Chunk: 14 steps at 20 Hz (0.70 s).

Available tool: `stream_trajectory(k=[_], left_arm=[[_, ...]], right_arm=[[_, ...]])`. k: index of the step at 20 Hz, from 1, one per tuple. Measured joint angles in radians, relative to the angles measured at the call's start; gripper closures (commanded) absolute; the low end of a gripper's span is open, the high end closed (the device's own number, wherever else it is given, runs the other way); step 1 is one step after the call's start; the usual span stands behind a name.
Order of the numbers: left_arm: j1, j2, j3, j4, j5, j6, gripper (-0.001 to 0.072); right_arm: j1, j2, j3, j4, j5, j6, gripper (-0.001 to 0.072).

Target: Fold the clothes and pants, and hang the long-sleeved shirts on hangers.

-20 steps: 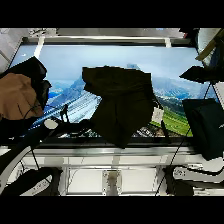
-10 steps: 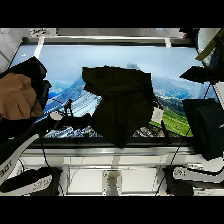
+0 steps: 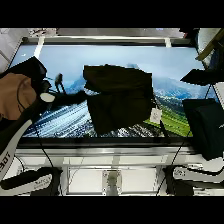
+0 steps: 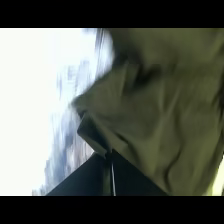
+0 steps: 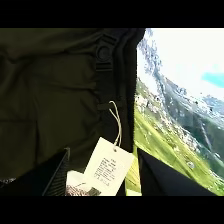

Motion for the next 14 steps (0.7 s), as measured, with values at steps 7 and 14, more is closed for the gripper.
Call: stream_trajectory(k=[7, 14], left_arm=[[0.063, -0.017, 0.093, 0.047, 0.008, 0.005, 0.0106], [0.159, 0.116, -0.146, 0.199, -0.390, -0.068, 0.0168]], right_arm=[[0.000, 0.000, -0.096, -0.009, 0.020, 0.001, 0.0260], [0.000, 0.001, -0.263, -0.056, 0.023, -0.022, 0.0260]])
